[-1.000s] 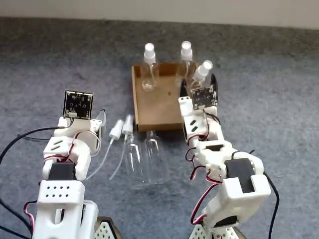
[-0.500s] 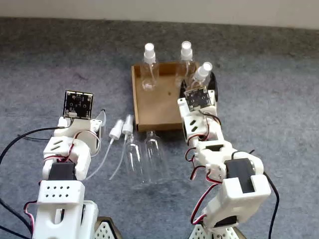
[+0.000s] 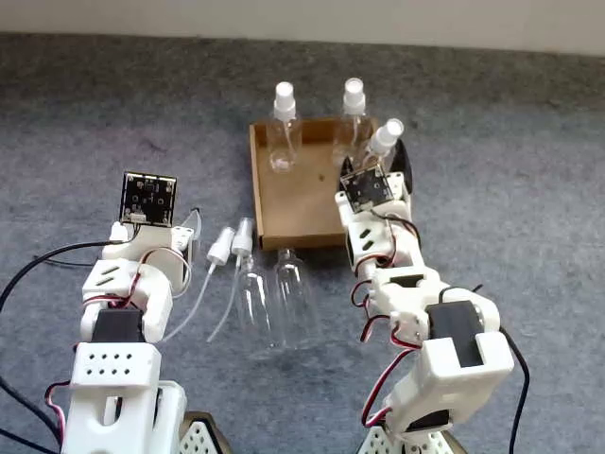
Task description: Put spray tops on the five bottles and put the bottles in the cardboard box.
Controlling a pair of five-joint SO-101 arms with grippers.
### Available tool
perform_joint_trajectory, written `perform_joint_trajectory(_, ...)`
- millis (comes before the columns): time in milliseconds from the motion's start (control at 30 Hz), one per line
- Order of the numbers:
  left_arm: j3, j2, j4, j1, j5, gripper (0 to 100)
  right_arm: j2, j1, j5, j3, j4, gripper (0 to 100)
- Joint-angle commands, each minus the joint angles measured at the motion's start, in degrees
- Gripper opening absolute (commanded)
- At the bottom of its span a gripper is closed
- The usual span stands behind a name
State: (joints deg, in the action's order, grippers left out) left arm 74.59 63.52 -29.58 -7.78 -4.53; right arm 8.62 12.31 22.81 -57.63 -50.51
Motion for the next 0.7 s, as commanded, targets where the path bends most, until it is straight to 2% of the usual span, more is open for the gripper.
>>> perform_joint_trajectory(0,-0.2,0.4,1.3,0.3,-0.4,19,-0.8,-0.7,0.6,3.2,0.3,26.4)
perform_joint_trajectory(133,-0.2,0.4,1.3,0.3,-0.4,19,-4.0,-0.7,0.6,3.2,1.3,26.4)
perform_joint_trajectory(233,-0.2,0.4,1.3,0.3,-0.4,19,-9.2,-0.6,0.4,3.3,8.9,26.5)
perform_joint_trajectory(400,-0.2,0.4,1.3,0.3,-0.4,19,-17.6,-0.7,-5.6,3.7,15.8,26.6)
perform_joint_trajectory(667,-0.2,0.4,1.2,0.3,-0.4,19,-21.0,-0.7,-5.8,10.1,26.4,26.6)
